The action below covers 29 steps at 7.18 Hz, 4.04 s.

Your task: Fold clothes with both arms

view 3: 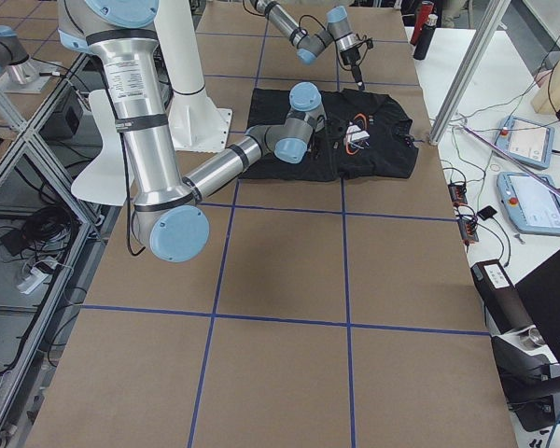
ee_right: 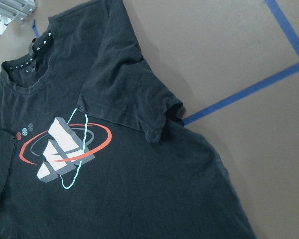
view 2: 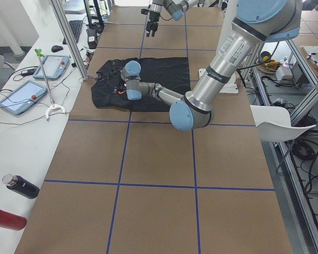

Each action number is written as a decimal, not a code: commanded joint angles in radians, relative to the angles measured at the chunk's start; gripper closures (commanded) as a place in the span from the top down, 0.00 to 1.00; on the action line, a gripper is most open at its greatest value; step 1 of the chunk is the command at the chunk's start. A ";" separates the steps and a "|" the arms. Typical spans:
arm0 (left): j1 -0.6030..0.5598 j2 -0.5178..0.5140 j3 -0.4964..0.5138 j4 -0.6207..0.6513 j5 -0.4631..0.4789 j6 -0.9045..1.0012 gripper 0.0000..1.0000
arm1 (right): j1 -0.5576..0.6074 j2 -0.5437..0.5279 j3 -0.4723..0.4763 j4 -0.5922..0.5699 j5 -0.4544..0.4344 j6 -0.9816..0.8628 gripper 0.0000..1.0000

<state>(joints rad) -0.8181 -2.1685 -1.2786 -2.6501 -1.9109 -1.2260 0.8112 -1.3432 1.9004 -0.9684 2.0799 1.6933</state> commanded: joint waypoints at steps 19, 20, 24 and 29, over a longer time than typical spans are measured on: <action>0.019 0.291 -0.478 0.179 -0.027 -0.145 0.98 | -0.728 -0.177 0.220 -0.467 -0.603 0.482 0.54; 0.023 0.291 -0.476 0.179 -0.025 -0.145 0.98 | -0.727 -0.177 0.220 -0.469 -0.604 0.482 0.40; 0.025 0.302 -0.478 0.177 -0.025 -0.147 0.98 | -0.731 -0.177 0.221 -0.469 -0.609 0.482 0.00; 0.199 0.513 -0.673 0.262 -0.004 -0.427 0.98 | -0.733 -0.287 0.342 -0.467 -0.567 0.477 0.00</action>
<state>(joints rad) -0.6773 -1.7794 -1.8432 -2.4051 -1.9273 -1.6097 0.0783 -1.6112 2.2222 -1.4360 1.5059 2.1710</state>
